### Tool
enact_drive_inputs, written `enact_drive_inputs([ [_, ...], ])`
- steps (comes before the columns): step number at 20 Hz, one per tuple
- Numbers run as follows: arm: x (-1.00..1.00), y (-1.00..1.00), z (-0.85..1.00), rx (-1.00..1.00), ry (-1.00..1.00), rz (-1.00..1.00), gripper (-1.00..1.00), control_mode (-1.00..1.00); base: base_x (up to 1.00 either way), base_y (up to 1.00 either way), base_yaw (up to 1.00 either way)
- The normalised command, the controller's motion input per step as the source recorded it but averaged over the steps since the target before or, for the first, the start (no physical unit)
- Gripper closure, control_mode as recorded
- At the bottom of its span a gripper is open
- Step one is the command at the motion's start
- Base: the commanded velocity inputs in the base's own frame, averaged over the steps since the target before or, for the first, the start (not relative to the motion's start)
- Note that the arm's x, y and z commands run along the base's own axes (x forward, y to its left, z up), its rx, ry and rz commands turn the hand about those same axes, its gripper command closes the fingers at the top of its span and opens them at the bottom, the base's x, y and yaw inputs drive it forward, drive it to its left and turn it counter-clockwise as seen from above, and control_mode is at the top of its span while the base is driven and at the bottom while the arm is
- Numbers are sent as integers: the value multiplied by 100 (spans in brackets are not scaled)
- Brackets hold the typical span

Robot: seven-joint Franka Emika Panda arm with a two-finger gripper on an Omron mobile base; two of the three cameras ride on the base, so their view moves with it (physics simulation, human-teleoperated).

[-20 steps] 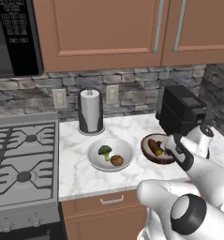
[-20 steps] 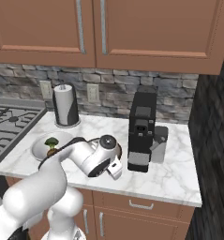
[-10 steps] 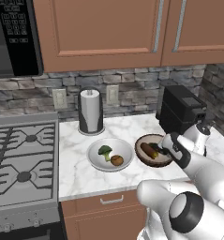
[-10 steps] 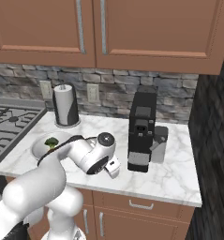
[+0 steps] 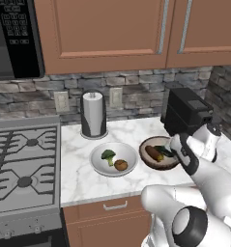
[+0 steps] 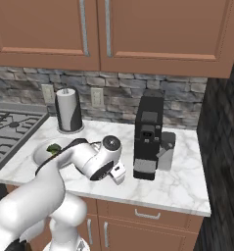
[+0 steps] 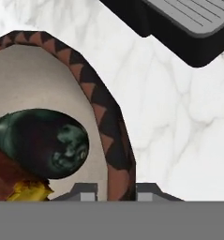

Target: Place the bowl containing the eggplant and sweet potato in the microwave. Close the microwave door and press the start button to microwave the meal.

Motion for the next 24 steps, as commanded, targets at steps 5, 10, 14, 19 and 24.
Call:
enact_drive_inputs([
  [5, -60, 20, 99, 8, -21, 0, 100, -100, 0, 0, 0],
  [10, -75, 43, 94, 7, -13, 0, 100, -100, 0, 0, 0],
  [14, -77, 52, 91, 8, -6, 0, 100, -100, 0, 0, 0],
  [19, -70, 41, 73, 0, 0, 0, 100, -100, 0, 0, 0],
  [24, -16, -10, 42, 0, 0, 0, 100, -100, 0, 0, 0],
])
